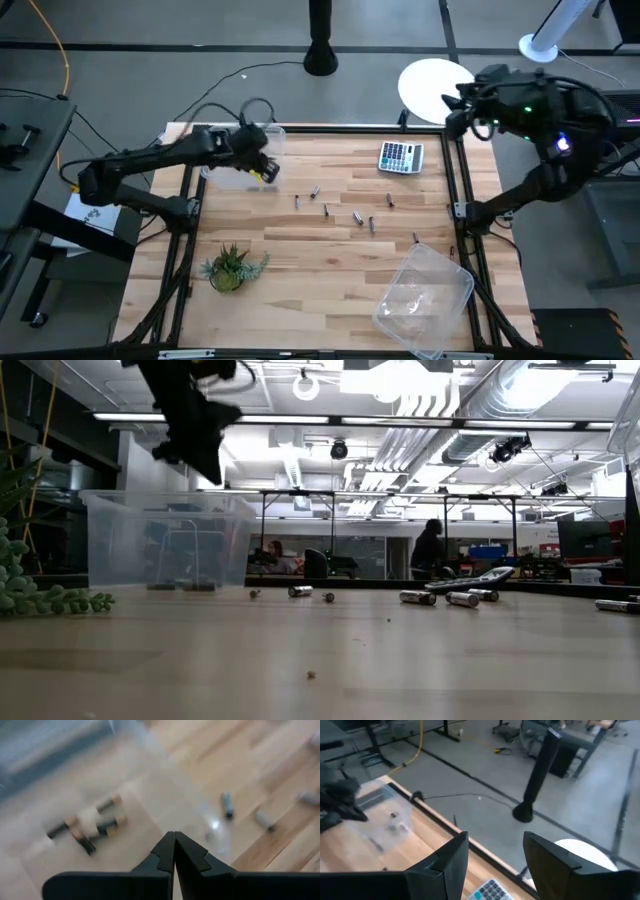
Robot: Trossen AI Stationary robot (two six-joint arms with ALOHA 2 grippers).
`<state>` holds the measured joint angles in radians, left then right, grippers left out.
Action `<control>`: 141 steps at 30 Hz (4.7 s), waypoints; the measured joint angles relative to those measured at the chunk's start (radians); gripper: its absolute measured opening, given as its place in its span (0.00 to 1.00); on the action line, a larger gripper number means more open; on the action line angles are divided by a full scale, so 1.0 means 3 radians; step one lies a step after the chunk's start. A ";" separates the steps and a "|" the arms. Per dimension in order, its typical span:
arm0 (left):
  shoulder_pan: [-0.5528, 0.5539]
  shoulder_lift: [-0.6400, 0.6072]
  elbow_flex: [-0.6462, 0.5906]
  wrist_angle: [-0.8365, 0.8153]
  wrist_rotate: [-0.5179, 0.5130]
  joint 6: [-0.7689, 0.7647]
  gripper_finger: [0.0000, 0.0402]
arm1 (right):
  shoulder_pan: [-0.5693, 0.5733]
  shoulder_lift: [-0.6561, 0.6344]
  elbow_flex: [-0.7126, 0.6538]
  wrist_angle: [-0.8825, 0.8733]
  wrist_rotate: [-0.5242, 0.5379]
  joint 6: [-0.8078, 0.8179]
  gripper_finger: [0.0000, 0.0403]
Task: Sort batteries
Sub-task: Adjust the top transparent bin, then put the silver battery into the bottom transparent bin
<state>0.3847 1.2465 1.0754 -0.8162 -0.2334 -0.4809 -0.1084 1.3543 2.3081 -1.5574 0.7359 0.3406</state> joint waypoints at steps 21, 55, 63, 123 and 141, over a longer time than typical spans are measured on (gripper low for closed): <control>-0.0453 0.1783 0.1974 0.0186 0.0241 0.1322 0.30 | 0.0171 0.0000 0.0000 -0.0046 -0.0022 0.0061 0.45; -0.0362 0.3304 0.2192 -0.0547 0.0599 0.0037 0.66 | 0.0171 0.0220 0.0000 -0.0045 -0.0130 -0.0017 0.45; -0.0277 0.3289 0.2016 -0.0365 0.0624 -0.0075 0.58 | 0.0171 0.0220 0.0000 -0.0046 -0.0132 -0.0017 0.45; -0.1959 0.3178 0.2252 0.3940 0.1562 0.1059 0.08 | 0.0171 0.0568 0.0000 -0.0005 -0.0097 0.0551 0.45; -0.1910 0.4015 0.3737 0.2970 0.1638 0.0939 0.32 | 0.0171 0.0388 0.0000 -0.0031 -0.0123 0.0406 0.45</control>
<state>-0.1883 2.4510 2.1965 0.0749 0.2581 -0.1991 -0.0570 1.4708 2.3081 -1.5665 0.6991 0.4625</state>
